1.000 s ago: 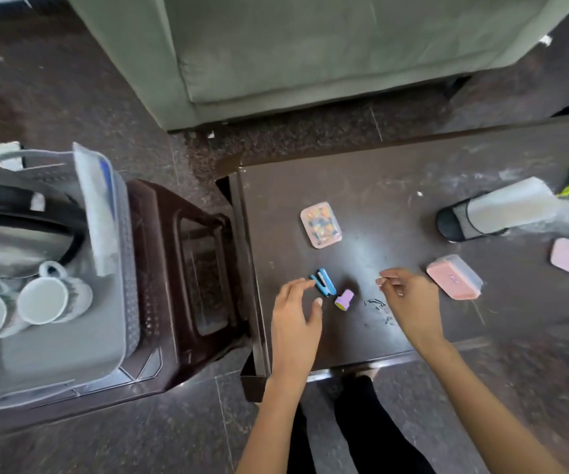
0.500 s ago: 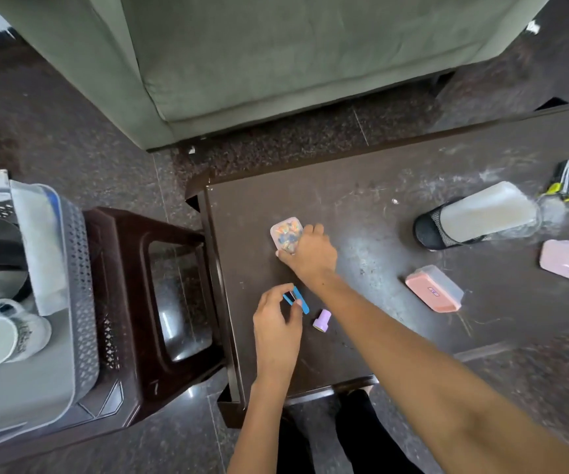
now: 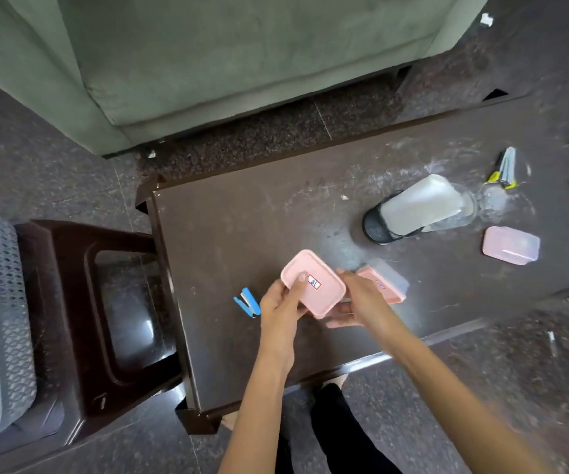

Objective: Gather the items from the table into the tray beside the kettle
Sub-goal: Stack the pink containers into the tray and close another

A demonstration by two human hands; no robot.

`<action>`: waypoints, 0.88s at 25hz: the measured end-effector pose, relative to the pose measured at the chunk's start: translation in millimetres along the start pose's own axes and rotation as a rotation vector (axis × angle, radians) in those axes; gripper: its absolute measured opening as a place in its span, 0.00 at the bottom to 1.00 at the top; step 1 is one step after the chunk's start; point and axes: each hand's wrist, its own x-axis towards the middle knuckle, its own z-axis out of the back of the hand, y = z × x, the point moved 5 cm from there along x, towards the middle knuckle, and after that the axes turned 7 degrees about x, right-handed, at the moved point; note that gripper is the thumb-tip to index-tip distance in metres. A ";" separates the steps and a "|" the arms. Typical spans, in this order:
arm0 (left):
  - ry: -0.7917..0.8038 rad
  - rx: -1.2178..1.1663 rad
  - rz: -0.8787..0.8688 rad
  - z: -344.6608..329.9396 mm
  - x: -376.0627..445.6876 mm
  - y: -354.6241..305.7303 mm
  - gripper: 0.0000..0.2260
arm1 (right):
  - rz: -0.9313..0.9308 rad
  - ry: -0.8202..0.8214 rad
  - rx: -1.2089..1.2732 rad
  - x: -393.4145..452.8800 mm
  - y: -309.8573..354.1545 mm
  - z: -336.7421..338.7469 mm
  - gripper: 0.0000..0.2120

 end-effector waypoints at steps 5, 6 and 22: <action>-0.172 0.008 0.024 -23.7 -0.8 13.4 0.17 | 0.626 -0.536 -0.841 -32.7 5.8 80.0 0.04; -0.183 0.020 0.023 -27.0 -2.1 15.5 0.17 | 0.610 -0.551 -0.916 -29.2 2.5 88.6 0.09; -0.394 -0.195 -0.094 115.2 -56.4 -28.1 0.08 | 0.532 -0.097 -0.519 -11.4 24.0 -33.7 0.12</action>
